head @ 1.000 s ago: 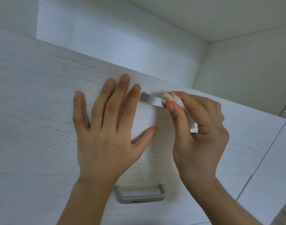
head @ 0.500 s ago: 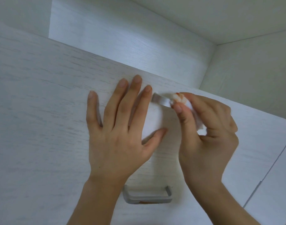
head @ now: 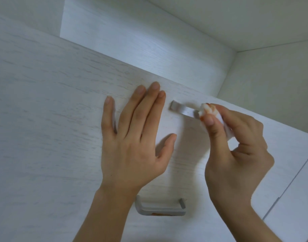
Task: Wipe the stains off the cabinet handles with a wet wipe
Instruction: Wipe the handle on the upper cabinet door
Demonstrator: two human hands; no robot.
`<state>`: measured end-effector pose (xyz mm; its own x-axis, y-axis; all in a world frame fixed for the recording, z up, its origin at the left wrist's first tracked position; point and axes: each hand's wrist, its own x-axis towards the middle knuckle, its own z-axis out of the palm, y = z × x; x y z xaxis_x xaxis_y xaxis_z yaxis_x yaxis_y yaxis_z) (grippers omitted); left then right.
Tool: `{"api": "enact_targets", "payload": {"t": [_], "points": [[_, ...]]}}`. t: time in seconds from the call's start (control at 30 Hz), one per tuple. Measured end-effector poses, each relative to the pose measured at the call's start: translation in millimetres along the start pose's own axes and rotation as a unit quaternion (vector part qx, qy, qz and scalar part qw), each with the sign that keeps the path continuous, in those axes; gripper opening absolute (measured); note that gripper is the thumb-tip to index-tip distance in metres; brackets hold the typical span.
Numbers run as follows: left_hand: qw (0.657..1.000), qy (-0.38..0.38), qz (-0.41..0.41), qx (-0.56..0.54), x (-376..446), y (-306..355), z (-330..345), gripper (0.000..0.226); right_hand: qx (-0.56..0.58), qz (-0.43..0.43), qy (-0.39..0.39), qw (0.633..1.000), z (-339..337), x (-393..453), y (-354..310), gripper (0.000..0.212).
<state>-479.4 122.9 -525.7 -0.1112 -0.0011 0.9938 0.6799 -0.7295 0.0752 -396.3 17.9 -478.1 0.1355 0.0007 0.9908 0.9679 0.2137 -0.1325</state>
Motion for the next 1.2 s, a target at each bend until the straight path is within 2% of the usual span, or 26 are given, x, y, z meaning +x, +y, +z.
{"api": "enact_targets", "payload": {"t": [0.13, 0.27, 0.4, 0.53, 0.67, 0.87, 0.93, 1.07, 1.2], "points": [[1.000, 0.003, -0.005, 0.001, 0.0, -2.5, -1.3, 0.064, 0.005, -0.032, -0.032, 0.999, 9.9, 6.1, -2.4, 0.012], [1.000, 0.008, -0.001, 0.029, -0.4, -6.3, -5.2, 0.060, -0.010, -0.019, -0.012, 1.000, 4.1, 2.5, 3.9, 0.016], [0.998, 0.014, 0.020, 0.049, -2.6, -18.5, -7.8, 0.059, -0.023, -0.051, -0.023, 0.998, 11.9, 2.1, -2.2, 0.015], [0.999, 0.013, 0.020, 0.047, -3.5, -20.6, -8.3, 0.059, -0.005, -0.009, 0.000, 1.000, 7.0, -0.6, -0.1, 0.016], [0.999, 0.007, 0.015, 0.052, -3.5, -19.7, -7.5, 0.060, -0.029, -0.041, -0.015, 0.999, 11.4, 2.2, -8.9, 0.015], [0.999, 0.012, 0.012, 0.046, -2.6, -19.2, -7.0, 0.058, -0.029, -0.039, -0.010, 0.999, 22.3, 5.7, -21.6, 0.010], [0.999, 0.014, 0.011, 0.044, -2.4, -19.9, -6.5, 0.057, -0.039, -0.027, -0.026, 0.999, 28.3, 8.5, -26.3, 0.012], [0.999, 0.016, 0.011, 0.036, -3.1, -19.9, -6.9, 0.057, -0.015, 0.003, 0.001, 1.000, 20.1, 6.4, -27.1, 0.015], [0.999, 0.019, 0.009, 0.039, -2.1, -20.0, -5.5, 0.056, -0.033, 0.005, -0.051, 0.998, 33.4, 13.7, -31.2, 0.016]]}}
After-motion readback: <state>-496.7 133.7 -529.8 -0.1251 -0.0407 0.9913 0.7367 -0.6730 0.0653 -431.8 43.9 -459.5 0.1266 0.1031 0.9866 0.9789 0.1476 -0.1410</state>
